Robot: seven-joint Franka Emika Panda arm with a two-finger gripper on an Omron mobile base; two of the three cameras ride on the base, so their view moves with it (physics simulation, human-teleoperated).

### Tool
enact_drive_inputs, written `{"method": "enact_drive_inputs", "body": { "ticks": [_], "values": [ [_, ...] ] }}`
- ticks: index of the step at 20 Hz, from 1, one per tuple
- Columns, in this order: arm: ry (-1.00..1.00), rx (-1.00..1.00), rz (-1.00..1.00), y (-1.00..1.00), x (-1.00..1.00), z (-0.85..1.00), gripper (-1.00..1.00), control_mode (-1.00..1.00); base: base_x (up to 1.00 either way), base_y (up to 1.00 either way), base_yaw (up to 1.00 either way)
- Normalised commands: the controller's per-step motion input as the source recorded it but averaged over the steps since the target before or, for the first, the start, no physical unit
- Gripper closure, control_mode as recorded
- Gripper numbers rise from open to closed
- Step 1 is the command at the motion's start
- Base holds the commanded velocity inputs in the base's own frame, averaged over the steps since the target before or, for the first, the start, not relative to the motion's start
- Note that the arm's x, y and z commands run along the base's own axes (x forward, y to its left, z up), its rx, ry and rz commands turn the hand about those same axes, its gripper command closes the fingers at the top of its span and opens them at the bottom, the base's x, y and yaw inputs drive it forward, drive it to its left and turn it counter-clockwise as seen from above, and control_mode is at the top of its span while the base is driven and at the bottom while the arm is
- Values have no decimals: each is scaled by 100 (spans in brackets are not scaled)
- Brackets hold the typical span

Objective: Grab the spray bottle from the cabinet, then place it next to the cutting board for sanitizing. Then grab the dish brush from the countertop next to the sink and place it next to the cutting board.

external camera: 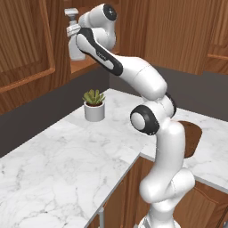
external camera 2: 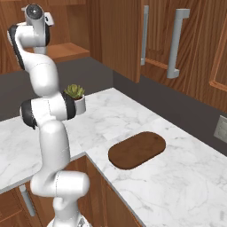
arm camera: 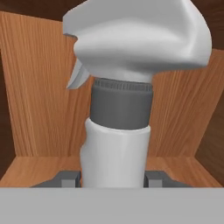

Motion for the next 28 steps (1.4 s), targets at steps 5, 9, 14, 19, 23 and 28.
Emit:
{"method": "enact_drive_inputs", "body": {
  "ticks": [5, 9, 14, 19, 23, 28],
  "values": [
    [2, 3, 0, -1, -19, -7, 100, -100, 0, 0, 0],
    [0, 1, 0, 0, -39, -10, 100, -100, 0, 0, 0],
    [-1, 4, 0, -39, -74, -14, 100, -100, 0, 0, 0],
    [-5, 7, 0, -68, -87, -20, 100, -100, 0, 0, 0],
    [-10, 15, 0, -84, -100, -28, 100, -100, 0, 0, 0],
    [-9, 15, 0, -69, -100, -24, 100, -100, 0, 0, 0]
  ]
}}
